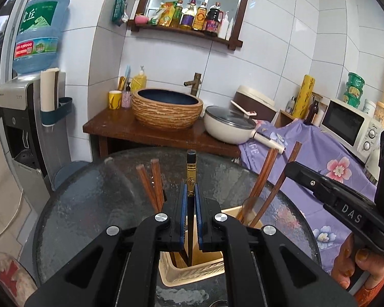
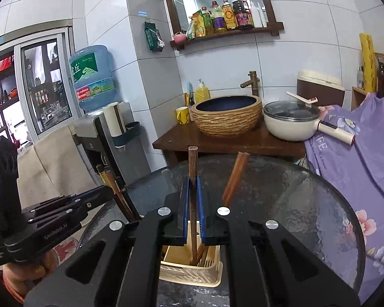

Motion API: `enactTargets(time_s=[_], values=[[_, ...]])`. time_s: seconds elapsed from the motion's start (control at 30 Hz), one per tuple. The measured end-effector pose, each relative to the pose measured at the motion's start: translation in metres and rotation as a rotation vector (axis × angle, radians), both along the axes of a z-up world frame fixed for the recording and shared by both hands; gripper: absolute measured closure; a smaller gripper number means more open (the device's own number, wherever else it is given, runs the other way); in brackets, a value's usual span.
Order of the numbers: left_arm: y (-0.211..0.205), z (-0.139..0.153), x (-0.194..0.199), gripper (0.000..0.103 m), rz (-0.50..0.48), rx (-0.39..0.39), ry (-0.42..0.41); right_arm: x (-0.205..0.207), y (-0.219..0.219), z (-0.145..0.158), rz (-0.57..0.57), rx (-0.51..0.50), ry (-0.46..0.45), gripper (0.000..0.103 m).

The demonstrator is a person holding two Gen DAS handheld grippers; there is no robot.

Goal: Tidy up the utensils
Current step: 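Lower both chopsticks into the holder and open both tools, then withdraw both open tools from the holder toward the metal spoons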

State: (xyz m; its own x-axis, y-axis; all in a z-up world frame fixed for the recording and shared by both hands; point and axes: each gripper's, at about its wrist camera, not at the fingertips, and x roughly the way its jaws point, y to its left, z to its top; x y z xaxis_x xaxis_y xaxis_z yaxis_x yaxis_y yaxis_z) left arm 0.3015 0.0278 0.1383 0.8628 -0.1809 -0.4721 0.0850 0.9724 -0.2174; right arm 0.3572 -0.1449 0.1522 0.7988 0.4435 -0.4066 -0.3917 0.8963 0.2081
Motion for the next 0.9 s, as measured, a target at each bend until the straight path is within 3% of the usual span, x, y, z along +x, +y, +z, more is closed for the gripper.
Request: enactTargets(time_s=[0.4,0.47,0.5,0.53,0.6,0.73,0.9], values=[[-0.003,-0.026,0.001,0.093,-0.008,-0.016,0.043,-0.002,-0.012,-0.009,-0.030,0.019,-0.002,0.095],[-0.004,-0.025,-0.004,0.070,-0.004,-0.011,0.030,-0.006,-0.012,-0.010,-0.034,-0.001,-0.022,0.093],[-0.004,-0.024,-0.006,0.063,-0.001,-0.014,0.024,-0.009,-0.012,-0.011,-0.040,-0.009,-0.034,0.083],[-0.003,-0.024,-0.010,0.053,0.000,-0.017,0.014,-0.012,-0.012,-0.011,-0.043,-0.009,-0.039,0.062],[-0.005,-0.025,-0.019,0.046,-0.001,0.001,-0.003,-0.023,-0.017,-0.013,-0.054,0.021,-0.064,0.046],[-0.012,-0.040,-0.044,0.030,0.005,0.065,0.004,-0.040,-0.021,-0.022,-0.074,0.000,-0.051,0.046],[-0.021,-0.077,-0.075,0.029,-0.010,0.111,0.069,-0.060,-0.022,-0.055,-0.105,-0.081,0.022,0.041]])
